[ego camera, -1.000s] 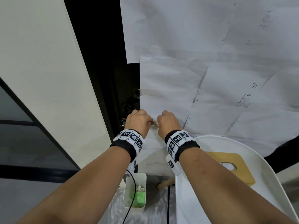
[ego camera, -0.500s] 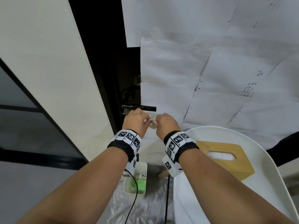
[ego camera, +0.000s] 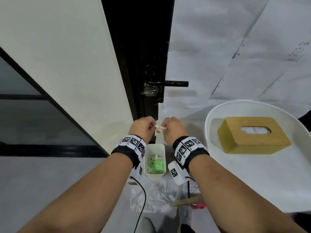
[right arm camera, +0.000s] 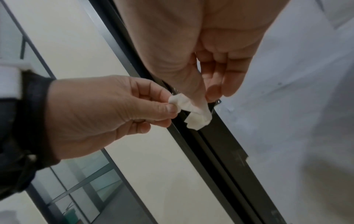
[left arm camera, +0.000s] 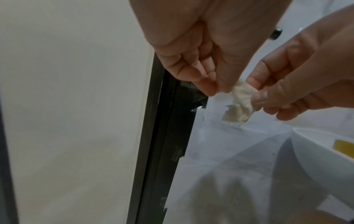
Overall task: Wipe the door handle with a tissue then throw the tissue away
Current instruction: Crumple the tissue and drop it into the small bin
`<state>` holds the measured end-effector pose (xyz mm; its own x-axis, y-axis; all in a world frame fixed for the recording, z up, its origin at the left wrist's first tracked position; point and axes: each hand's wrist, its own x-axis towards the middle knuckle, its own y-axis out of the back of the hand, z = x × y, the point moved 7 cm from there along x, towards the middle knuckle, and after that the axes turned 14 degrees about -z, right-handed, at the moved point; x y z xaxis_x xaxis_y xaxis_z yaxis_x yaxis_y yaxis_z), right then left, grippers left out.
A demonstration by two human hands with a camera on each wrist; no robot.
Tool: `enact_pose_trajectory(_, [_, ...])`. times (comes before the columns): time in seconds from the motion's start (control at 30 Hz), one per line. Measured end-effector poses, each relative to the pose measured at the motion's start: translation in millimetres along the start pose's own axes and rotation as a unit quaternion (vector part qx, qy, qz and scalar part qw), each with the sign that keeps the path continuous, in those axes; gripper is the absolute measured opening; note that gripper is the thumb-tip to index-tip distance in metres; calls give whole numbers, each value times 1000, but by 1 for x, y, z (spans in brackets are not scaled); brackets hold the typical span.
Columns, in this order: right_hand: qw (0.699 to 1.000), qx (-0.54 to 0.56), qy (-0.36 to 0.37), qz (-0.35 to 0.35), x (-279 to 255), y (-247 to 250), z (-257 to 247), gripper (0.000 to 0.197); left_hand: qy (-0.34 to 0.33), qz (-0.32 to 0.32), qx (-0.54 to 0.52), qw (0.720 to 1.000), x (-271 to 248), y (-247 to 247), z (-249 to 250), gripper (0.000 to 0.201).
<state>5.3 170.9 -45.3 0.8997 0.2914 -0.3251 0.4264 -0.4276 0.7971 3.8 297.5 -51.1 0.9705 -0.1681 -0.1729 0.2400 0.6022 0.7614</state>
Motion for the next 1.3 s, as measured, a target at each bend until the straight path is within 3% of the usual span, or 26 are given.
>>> enact_pose_trajectory(0.37, [996, 35, -38, -74, 22, -103, 40, 17, 70, -94, -35, 992, -7, -81, -82, 10])
enact_pose_trajectory(0.83, [990, 61, -50, -117, 52, -215, 106, 24, 108, -122, -32, 986, 7, -182, -155, 17])
enact_pose_trajectory(1.3, [986, 48, -69, -142, 94, -276, 141, 25, 170, -140, -34, 975, 31, -245, -218, 21])
